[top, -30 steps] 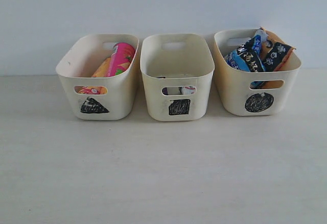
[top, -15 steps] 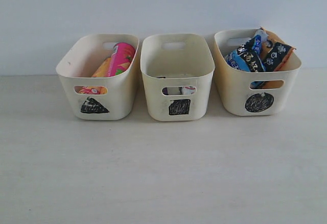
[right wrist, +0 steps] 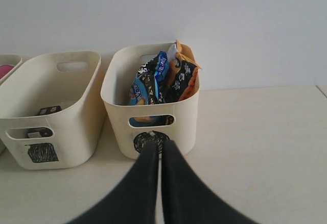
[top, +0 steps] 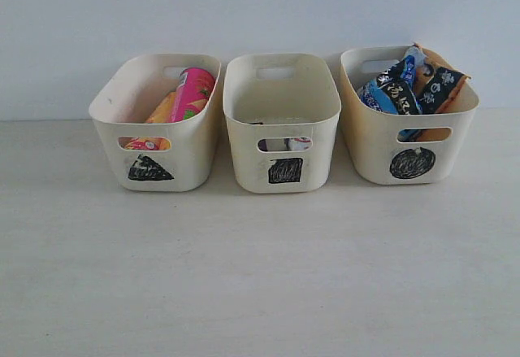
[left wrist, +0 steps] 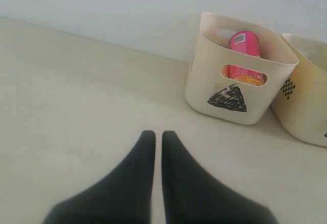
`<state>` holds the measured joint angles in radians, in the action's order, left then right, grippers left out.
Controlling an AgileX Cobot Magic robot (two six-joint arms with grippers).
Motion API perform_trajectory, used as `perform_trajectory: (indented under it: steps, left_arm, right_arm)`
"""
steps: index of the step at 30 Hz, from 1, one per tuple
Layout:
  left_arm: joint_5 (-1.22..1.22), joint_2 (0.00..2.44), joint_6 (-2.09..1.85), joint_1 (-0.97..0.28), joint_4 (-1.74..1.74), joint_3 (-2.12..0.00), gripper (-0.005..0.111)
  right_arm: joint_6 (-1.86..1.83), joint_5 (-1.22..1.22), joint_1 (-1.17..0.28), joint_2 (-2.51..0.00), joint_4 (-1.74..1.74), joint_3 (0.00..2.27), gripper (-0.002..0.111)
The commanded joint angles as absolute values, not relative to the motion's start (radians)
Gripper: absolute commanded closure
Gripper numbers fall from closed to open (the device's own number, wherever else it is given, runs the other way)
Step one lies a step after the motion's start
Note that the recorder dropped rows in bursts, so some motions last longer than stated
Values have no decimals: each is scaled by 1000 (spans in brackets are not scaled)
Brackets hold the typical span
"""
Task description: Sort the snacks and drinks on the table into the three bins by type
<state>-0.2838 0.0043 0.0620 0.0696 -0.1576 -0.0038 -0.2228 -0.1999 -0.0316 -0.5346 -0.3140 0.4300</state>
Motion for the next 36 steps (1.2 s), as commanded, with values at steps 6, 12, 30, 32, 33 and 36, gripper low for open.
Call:
perform_trajectory:
  steps: [6, 12, 30, 32, 33, 36]
  left_arm:
    - [-288, 0, 71, 71, -150, 0, 102]
    - [-288, 0, 71, 71, -150, 0, 102]
    - [-288, 0, 71, 71, -150, 0, 102]
    - [-288, 0, 71, 71, -150, 0, 102]
    - [-288, 0, 71, 71, -150, 0, 102]
    - [-288, 0, 71, 71, -150, 0, 102]
  right_arm:
    - [-219, -198, -31, -531, -312, 428, 108]
    - [-219, -198, -31, -531, -312, 428, 108]
    - [-219, -198, -31, -531, -312, 428, 108]
    - [-219, -198, -31, -531, -312, 428, 108]
    - [-219, -188, -31, -531, -309, 428, 108]
    - [-223, -104, -31, -523, -297, 428, 108]
